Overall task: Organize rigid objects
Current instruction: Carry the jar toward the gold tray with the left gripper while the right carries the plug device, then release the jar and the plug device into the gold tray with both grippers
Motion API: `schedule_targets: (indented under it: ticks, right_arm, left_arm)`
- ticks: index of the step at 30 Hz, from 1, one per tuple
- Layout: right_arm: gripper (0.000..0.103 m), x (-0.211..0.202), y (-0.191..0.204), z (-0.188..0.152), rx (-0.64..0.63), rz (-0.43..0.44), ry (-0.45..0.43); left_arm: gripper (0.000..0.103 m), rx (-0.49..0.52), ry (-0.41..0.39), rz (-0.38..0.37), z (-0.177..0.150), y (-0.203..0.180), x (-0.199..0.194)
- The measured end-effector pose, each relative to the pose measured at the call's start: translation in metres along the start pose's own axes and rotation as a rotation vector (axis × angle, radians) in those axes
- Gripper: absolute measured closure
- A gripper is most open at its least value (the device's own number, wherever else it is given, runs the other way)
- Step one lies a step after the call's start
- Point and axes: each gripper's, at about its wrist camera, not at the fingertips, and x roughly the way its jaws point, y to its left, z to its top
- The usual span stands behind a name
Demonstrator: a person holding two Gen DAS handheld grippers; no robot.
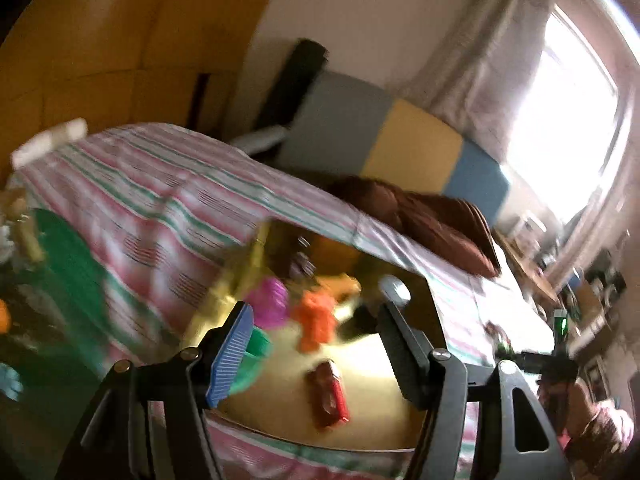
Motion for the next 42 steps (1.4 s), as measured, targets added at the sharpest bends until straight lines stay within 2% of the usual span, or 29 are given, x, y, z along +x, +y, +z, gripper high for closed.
schedule_targets:
  ticks: [5,9,16,19,22,26,33,37,40,42]
  right_arm:
    - [0.050,-0.015,0.040,-0.016,-0.030,0.067,0.001]
    - [0.050,-0.025,0.096,-0.027,-0.106,0.148,-0.018]
    - [0.050,-0.012,0.213,-0.050,-0.313,0.227,0.008]
    - [0.050,0.010,0.259,-0.060,-0.388,0.210,0.045]
    - [0.050,0.034,0.291,-0.068,-0.443,0.160,0.075]
    - [0.050,0.070,0.311,-0.073,-0.450,0.081,0.133]
    - [0.050,0.105,0.318,-0.073,-0.475,-0.027,0.145]
    - [0.049,0.110,0.312,-0.070,-0.432,-0.033,0.133]
    - [0.043,0.104,0.303,-0.070,-0.397,0.010,0.120]
    - [0.043,0.091,0.299,-0.073,-0.382,0.054,0.109]
  left_arm:
    - [0.038,0.121,-0.012,0.031,-0.017,-0.040,0.011]
    - [0.037,0.124,-0.010,0.007,-0.022,-0.048,0.014]
    - [0.037,0.095,-0.002,0.062,-0.025,-0.034,0.011]
    - [0.037,0.060,-0.011,0.121,-0.020,-0.022,0.008]
    - [0.038,0.034,-0.013,0.140,-0.018,-0.013,0.005]
    - [0.038,0.010,-0.009,0.156,-0.015,-0.005,0.002]
    - [0.038,-0.028,0.028,0.156,-0.017,0.002,0.008]
    - [0.038,-0.019,0.044,0.153,-0.020,-0.001,0.011]
    - [0.038,-0.012,0.043,0.149,-0.021,-0.003,0.010]
    - [0.038,-0.009,0.045,0.149,-0.021,-0.003,0.011]
